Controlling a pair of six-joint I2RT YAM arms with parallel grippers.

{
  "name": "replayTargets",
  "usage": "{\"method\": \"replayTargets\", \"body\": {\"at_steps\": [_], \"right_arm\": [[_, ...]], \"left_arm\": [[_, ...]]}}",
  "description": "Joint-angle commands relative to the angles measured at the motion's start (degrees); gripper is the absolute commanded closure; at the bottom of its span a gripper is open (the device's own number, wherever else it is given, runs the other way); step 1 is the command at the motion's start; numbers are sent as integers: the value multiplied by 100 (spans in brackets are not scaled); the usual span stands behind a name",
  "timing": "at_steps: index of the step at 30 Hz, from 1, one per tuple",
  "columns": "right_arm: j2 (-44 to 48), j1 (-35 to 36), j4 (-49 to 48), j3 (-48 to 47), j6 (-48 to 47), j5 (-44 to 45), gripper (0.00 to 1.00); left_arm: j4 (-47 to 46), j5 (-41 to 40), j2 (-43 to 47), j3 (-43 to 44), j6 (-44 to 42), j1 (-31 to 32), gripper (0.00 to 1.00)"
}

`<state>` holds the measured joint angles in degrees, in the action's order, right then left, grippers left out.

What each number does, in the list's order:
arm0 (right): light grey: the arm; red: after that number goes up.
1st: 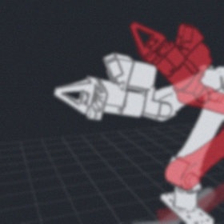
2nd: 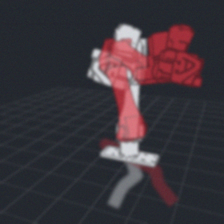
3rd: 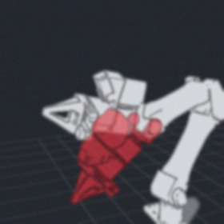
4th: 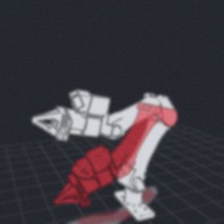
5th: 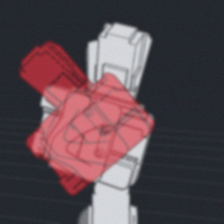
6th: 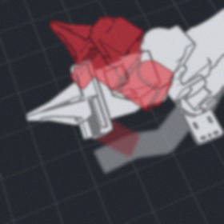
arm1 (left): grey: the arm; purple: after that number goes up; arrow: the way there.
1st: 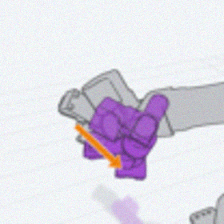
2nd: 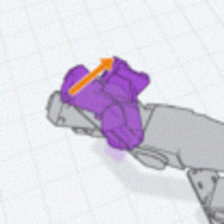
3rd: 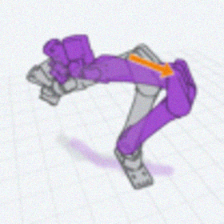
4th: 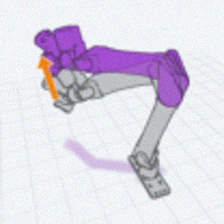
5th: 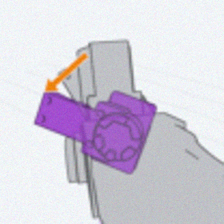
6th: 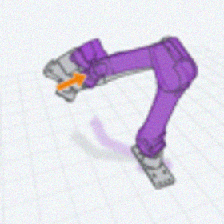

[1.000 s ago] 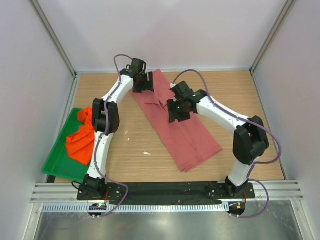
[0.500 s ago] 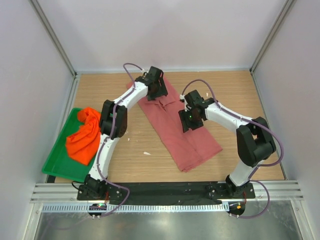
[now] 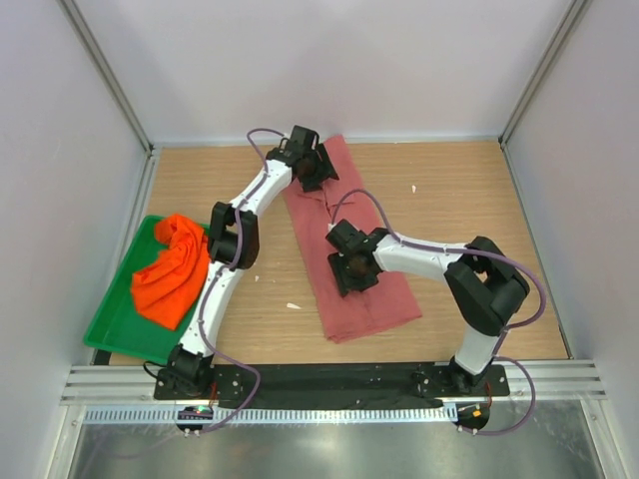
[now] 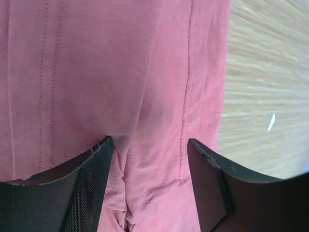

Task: Fold and stack the t-shirts
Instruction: Fold the tshirt

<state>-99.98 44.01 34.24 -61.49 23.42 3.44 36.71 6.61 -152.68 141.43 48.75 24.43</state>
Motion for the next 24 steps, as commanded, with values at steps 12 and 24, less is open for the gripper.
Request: {"method": "replayTargets", "body": {"at_steps": [12, 24], "right_arm": [[187, 644, 467, -1102, 472, 435, 43], [3081, -1498, 874, 743, 637, 125, 4]], "left_arm": [[398, 1108, 905, -501, -1324, -113, 29], [1778, 349, 4339, -2300, -1562, -140, 29]]}}
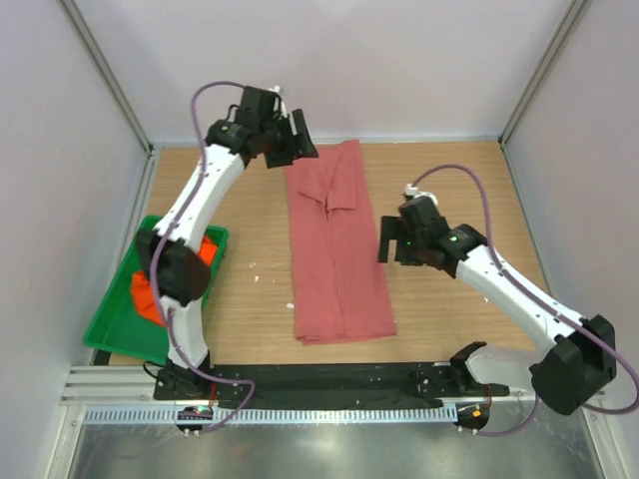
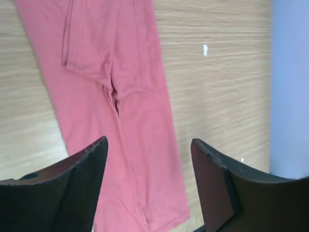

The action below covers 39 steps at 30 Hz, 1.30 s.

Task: Fold and stack the t-shirts
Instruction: Fold the tshirt

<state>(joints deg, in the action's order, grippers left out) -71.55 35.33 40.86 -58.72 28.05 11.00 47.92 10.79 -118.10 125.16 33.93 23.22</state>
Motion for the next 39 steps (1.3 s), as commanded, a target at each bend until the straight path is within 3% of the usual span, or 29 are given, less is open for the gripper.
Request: {"method": "replayTargets", "body": {"at_steps": [1, 4, 5, 7, 9, 12, 18, 22, 26, 39], "right_arm": [[307, -807, 220, 675, 105, -1017, 7], [589, -1151, 238, 1071, 69, -1381, 16], [763, -1247, 203, 1195, 77, -1451, 19], [923, -1449, 89, 1589, 95, -1793, 25], [1107, -1729, -34, 1871, 139, -2521, 30], [1213, -1793, -184, 2180, 209, -3113, 43], [608, -1802, -350, 2575, 595, -3577, 44], [799, -1802, -544, 2953, 745, -3431, 44], [1099, -1802, -570, 3103, 789, -3201, 45], [642, -1784, -878, 3147, 781, -3228, 48]], "left_arm": [[657, -24, 1129, -1147, -10, 15, 31], [202, 151, 2365, -3352, 253, 138, 34], [-226, 369, 2736, -4541, 567, 173, 35], [-467, 433, 3596, -5472, 903, 357, 38], [-818, 538, 4039, -6734, 1490, 586, 40], [-1311, 583, 4672, -7897, 2193, 999, 40], [-1664, 522, 5077, -8684, 3049, 1386, 39], [-1654, 319, 5148, -8947, 3478, 1702, 37], [-1829, 134, 4991, -9158, 3646, 1888, 37], [-2331, -68, 4542, -9528, 4226, 2151, 43]]}}
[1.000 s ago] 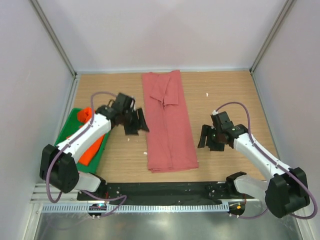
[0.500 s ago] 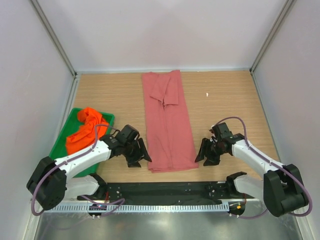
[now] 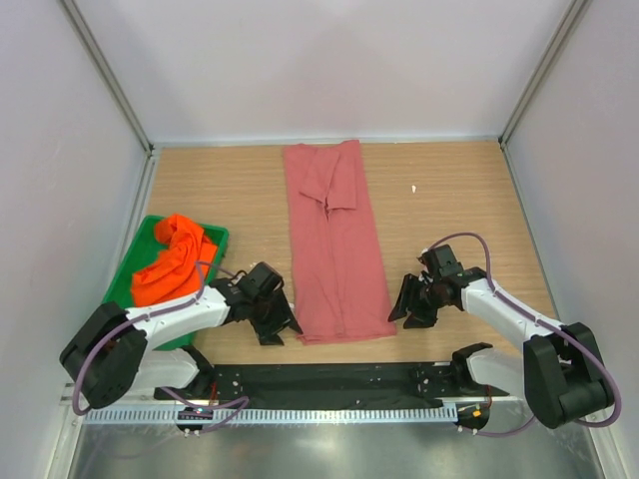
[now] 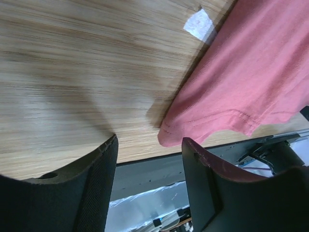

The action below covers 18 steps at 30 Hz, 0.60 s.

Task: Fold and stack the t-shirts
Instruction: Fold the tshirt

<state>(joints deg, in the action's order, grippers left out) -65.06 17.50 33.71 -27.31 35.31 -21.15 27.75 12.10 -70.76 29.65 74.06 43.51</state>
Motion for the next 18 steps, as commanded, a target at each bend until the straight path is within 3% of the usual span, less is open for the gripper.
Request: {"method": "replayTargets", "body": {"at_steps": [1, 8, 18], "right_arm": [[10, 8, -172, 6, 55, -4, 48], [-121, 43, -111, -20, 11, 5, 48], [-306, 316, -119, -29, 37, 155, 48]], "left_arm": [[-383, -234, -262, 67, 231, 227, 43], [-665, -278, -798, 59, 477, 466, 46], [-657, -436, -711, -144, 724, 571, 57]]}}
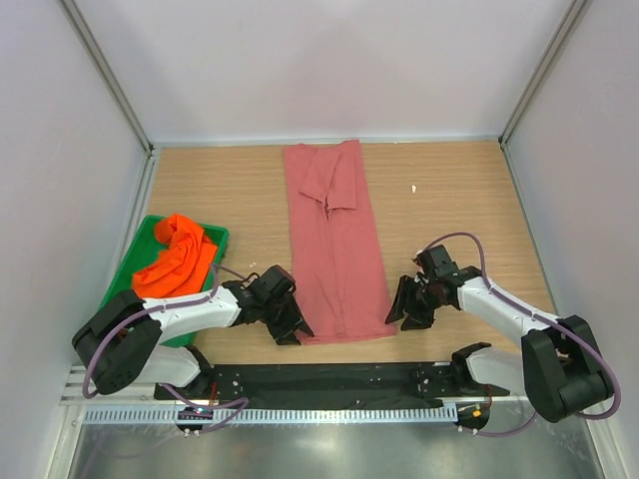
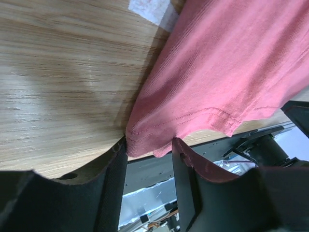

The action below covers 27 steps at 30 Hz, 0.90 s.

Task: Fold and stack the t-shirts
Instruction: Fold the tshirt

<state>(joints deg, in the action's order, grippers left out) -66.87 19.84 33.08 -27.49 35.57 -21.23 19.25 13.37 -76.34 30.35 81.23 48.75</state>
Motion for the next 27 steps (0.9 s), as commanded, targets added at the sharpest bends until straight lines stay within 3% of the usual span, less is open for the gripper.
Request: {"method": "replayTargets", "body": {"at_steps": [1, 10, 13, 18, 19, 21, 23, 27], "right_arm": [[-142, 91, -73, 6, 20, 146, 48], [-282, 266, -179, 94, 152, 67, 48], [-283, 302, -206, 138, 213, 75, 53], [-212, 319, -284, 243, 310, 93, 68], [-195, 319, -311, 296, 336, 76, 72], [-134, 311, -337, 314, 389, 14, 88], [-37, 310, -302, 270, 450, 23, 98], [104, 319, -92, -98, 433, 163, 99]], "left_arm": [[202, -572, -180, -205, 7, 47, 58], [202, -686, -233, -187, -20, 47, 69], [194, -660, -276, -196, -46, 47, 72], [167, -616, -277, -170, -125, 47, 84], [167, -625, -294, -144, -160, 47, 92], [185, -616, -294, -12, -283, 47, 100], [237, -633, -285, 120, -371, 47, 100], [632, -747, -294, 725, -739, 47, 100]]}}
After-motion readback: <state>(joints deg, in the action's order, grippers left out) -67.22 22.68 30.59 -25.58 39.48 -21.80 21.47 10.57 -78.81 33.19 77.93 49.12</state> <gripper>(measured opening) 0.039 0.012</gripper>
